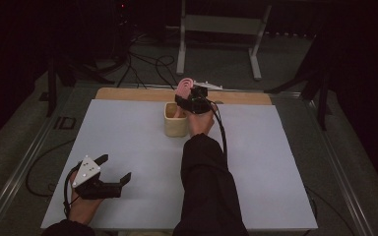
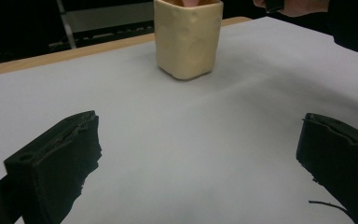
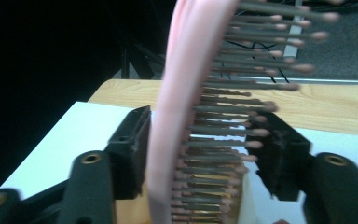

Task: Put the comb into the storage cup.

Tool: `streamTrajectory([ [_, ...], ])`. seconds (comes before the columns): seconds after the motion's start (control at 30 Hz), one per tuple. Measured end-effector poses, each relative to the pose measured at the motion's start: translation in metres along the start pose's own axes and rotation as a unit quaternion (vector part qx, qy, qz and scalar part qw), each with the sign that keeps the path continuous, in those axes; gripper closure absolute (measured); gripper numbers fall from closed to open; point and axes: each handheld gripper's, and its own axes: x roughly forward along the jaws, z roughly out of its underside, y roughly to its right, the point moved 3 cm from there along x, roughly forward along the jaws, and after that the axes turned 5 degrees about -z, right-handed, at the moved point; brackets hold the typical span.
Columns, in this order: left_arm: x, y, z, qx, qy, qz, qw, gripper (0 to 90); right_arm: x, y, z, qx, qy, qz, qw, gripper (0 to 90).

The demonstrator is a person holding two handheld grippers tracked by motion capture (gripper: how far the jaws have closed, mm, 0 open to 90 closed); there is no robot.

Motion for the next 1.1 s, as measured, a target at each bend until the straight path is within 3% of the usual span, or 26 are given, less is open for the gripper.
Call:
streamTrajectory([
  [0.5,0.001,0.0,0.001,0.004,-0.003,-0.001,1.0,0.2,-0.021,0.012,0.005,0.003,0.018,0.004,0.9998,14.7],
  [0.8,0.003,0.001,0.002,0.009,-0.008,-0.001,0.9999,0.2,-0.045,0.026,0.008,-0.007,0.021,0.008,0.9997,12.7],
  [1.1,0.004,0.003,0.003,0.013,-0.012,-0.002,0.9998,0.2,-0.061,0.035,0.009,-0.001,0.041,-0.006,0.9991,12.2],
])
